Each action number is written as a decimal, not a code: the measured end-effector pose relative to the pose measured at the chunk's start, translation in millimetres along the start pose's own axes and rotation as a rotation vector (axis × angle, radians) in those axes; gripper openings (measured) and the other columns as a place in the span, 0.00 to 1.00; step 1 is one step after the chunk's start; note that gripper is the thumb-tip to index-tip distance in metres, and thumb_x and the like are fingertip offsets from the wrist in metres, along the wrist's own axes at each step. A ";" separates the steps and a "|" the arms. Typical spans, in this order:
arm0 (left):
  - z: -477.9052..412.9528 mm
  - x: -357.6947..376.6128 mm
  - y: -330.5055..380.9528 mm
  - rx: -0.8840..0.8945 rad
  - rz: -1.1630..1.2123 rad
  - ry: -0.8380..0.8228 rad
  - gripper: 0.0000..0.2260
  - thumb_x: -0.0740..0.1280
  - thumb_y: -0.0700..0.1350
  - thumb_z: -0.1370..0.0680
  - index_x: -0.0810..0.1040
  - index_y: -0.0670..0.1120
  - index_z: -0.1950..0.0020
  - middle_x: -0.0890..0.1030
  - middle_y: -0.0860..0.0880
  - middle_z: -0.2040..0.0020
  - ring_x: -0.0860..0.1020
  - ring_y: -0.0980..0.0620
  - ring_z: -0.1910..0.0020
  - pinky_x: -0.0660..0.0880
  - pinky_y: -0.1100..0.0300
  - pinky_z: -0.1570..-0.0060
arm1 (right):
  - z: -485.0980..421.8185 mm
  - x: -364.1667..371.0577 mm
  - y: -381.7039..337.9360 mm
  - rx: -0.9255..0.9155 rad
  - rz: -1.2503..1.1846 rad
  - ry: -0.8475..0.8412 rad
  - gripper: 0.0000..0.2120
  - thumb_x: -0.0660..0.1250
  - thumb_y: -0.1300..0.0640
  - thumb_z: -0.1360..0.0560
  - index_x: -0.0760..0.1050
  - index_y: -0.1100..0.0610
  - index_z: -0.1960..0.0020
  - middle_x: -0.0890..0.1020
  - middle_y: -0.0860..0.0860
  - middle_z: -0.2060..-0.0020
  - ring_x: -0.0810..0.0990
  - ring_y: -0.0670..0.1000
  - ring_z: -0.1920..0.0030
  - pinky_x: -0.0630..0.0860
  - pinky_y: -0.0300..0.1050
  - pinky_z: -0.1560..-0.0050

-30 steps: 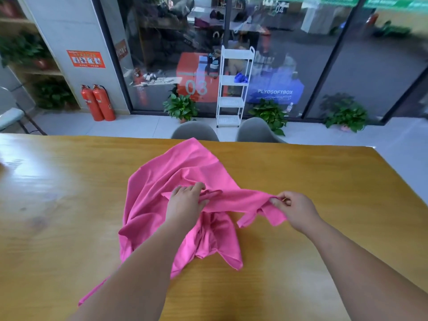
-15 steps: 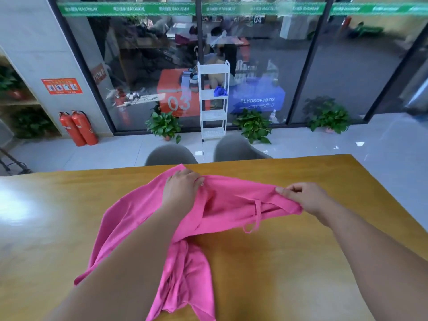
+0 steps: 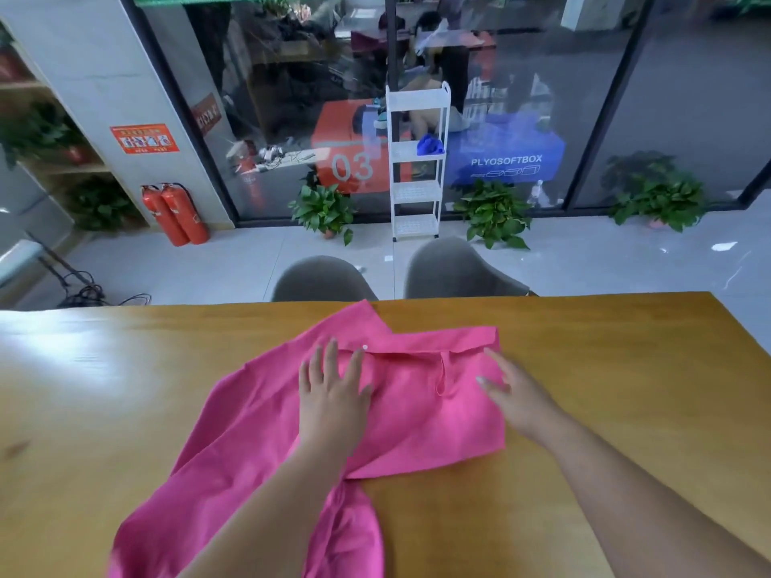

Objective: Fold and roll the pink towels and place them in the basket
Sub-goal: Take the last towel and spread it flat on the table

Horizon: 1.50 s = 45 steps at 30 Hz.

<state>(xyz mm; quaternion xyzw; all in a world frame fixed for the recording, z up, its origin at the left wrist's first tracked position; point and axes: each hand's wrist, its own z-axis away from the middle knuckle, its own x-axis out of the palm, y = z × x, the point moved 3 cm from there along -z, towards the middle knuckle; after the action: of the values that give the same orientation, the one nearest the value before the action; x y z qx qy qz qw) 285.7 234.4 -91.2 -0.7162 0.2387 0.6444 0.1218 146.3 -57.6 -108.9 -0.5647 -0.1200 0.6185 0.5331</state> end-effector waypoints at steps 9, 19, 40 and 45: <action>119.3 99.7 -71.7 -0.046 -0.088 -0.500 0.36 0.54 0.73 0.22 0.63 0.58 0.17 0.64 0.45 0.17 0.67 0.30 0.22 0.70 0.27 0.32 | 35.4 113.0 27.2 -0.138 0.764 -0.209 0.34 0.51 0.30 0.17 0.47 0.38 0.15 0.41 0.48 0.15 0.40 0.56 0.15 0.53 0.58 0.17; 134.1 74.0 -117.3 0.400 -0.205 -0.574 0.34 0.51 0.69 0.19 0.55 0.59 0.14 0.56 0.48 0.14 0.61 0.34 0.19 0.73 0.32 0.32 | 123.9 119.9 29.6 -0.076 0.939 -0.056 0.33 0.37 0.28 0.19 0.67 0.38 0.24 0.70 0.48 0.26 0.71 0.53 0.29 0.80 0.49 0.42; 140.1 39.2 -59.2 0.233 0.024 -0.325 0.28 0.65 0.55 0.17 0.63 0.56 0.16 0.67 0.49 0.18 0.69 0.41 0.24 0.68 0.43 0.26 | 145.5 82.9 67.1 0.204 0.593 0.139 0.28 0.63 0.54 0.16 0.60 0.49 0.18 0.66 0.50 0.26 0.72 0.56 0.32 0.76 0.54 0.36; 125.2 50.2 -33.9 0.195 -0.017 -0.386 0.29 0.61 0.57 0.15 0.58 0.57 0.15 0.73 0.52 0.25 0.74 0.44 0.30 0.70 0.47 0.30 | 131.7 82.1 68.2 0.236 0.659 0.095 0.28 0.70 0.47 0.19 0.67 0.51 0.23 0.76 0.50 0.35 0.75 0.54 0.34 0.78 0.51 0.40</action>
<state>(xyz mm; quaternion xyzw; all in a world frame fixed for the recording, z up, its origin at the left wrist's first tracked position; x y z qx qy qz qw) 197.1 314.5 -162.5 -0.5663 0.2661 0.7423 0.2396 18.6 40.0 -162.9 -0.5358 0.1660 0.7399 0.3713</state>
